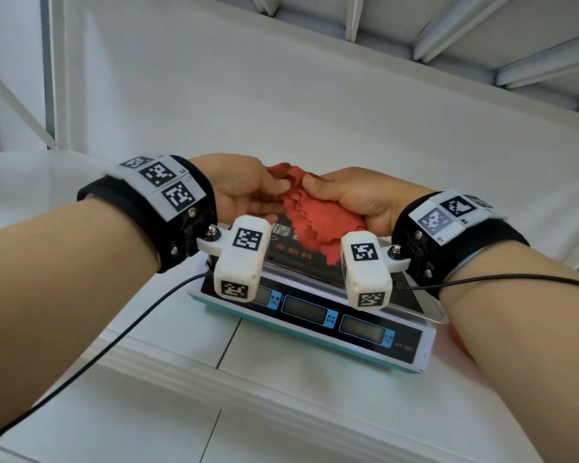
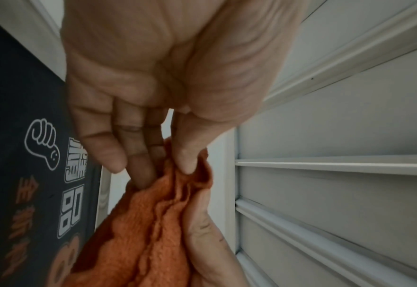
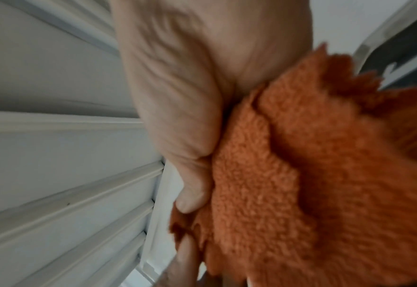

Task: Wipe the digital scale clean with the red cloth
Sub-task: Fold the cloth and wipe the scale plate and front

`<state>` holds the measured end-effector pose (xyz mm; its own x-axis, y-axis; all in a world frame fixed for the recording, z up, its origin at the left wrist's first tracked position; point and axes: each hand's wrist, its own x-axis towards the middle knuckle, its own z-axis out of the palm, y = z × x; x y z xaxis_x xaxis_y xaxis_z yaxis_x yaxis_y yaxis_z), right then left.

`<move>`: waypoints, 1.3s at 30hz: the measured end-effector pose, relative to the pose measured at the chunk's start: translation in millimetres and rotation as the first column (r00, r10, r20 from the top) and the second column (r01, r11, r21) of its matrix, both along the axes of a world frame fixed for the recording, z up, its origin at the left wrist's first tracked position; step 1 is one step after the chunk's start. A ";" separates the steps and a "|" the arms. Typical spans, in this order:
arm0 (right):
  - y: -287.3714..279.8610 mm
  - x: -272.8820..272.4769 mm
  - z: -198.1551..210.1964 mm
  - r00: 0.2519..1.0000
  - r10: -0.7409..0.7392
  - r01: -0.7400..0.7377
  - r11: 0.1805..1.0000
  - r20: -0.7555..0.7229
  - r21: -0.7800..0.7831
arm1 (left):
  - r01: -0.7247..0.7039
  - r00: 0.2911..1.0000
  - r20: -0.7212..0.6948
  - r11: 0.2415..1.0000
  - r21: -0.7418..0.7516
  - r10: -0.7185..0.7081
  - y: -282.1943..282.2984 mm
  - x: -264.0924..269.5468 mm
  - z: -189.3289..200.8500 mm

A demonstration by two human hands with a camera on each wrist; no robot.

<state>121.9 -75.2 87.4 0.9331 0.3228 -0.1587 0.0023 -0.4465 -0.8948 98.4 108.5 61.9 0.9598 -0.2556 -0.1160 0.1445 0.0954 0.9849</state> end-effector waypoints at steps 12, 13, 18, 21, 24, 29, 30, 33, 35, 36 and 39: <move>-1.9 15.6 -4.1 0.968 -0.182 0.223 0.940 -0.173 0.257 | 0.080 0.997 -0.007 0.994 -0.078 -0.081 9.2 6.9 -9.2; -1.8 16.6 -3.5 0.967 -0.186 0.227 0.936 -0.172 0.269 | 0.093 0.996 -0.005 0.994 -0.053 -0.094 9.5 6.2 -8.7; 2.7 13.6 3.3 0.979 -0.141 0.163 0.975 -0.149 0.148 | -0.011 0.996 0.090 0.981 0.193 -0.007 8.7 7.2 -8.8; -0.6 17.9 7.2 0.979 -0.204 0.204 0.979 -0.029 -0.006 | -0.209 0.967 0.213 0.912 0.354 0.139 19.8 10.2 -12.2; -0.3 22.6 8.7 0.936 -0.235 0.299 0.922 0.261 -0.244 | -0.279 0.952 0.244 0.848 0.451 0.184 32.4 11.6 -17.1; 14.1 26.3 0.8 0.864 0.057 0.333 0.681 0.501 -0.652 | -0.266 0.962 0.206 0.804 0.532 0.182 37.5 13.0 -24.6; 18.4 26.6 -1.8 0.862 0.126 0.314 0.627 0.491 -0.713 | -0.268 0.961 0.204 0.796 0.542 0.184 37.9 14.0 -26.6; 31.2 26.1 -9.9 0.891 0.196 0.233 0.576 0.409 -0.783 | -0.256 0.966 0.180 0.809 0.529 0.187 39.3 15.2 -31.1; 38.6 25.3 -13.0 0.917 0.197 0.168 0.595 0.346 -0.786 | -0.238 0.970 0.160 0.831 0.503 0.181 40.8 16.1 -33.8; 42.9 24.8 -14.3 0.928 0.196 0.135 0.618 0.318 -0.774 | -0.227 0.973 0.147 0.845 0.484 0.177 41.8 16.4 -34.9; 57.1 25.0 -16.4 0.931 0.248 0.044 0.653 0.268 -0.756 | -0.208 0.977 0.126 0.876 0.436 0.169 42.9 14.6 -38.2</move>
